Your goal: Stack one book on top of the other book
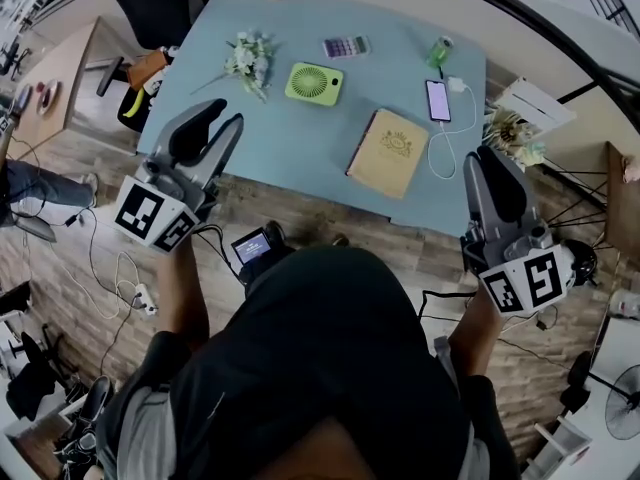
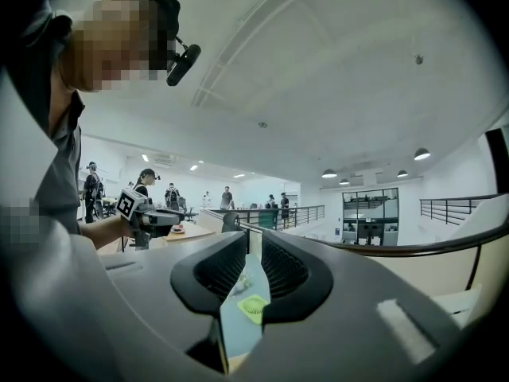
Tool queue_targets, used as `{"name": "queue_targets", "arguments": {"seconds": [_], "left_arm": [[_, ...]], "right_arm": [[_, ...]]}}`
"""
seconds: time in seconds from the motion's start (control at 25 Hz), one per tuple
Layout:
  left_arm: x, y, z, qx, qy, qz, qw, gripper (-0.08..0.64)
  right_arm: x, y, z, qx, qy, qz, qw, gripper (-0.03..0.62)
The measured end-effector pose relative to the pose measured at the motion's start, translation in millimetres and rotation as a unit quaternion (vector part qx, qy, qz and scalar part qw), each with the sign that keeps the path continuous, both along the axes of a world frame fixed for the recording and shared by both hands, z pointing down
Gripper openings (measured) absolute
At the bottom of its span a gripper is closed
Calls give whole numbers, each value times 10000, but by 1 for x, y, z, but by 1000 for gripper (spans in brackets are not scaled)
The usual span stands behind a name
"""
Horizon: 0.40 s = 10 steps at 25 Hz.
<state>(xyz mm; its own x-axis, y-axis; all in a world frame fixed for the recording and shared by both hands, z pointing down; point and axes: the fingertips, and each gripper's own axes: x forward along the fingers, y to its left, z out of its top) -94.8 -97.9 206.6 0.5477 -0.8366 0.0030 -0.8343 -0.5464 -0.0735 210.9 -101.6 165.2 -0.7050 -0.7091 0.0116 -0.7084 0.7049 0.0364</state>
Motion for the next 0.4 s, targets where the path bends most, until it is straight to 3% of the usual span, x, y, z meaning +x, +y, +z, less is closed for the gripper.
{"name": "queue_targets", "arguments": {"seconds": [0.4], "left_arm": [[2, 9, 7, -101, 51, -57, 9999, 178]], "right_arm": [[5, -2, -2, -41, 39, 21, 10000, 64]]}}
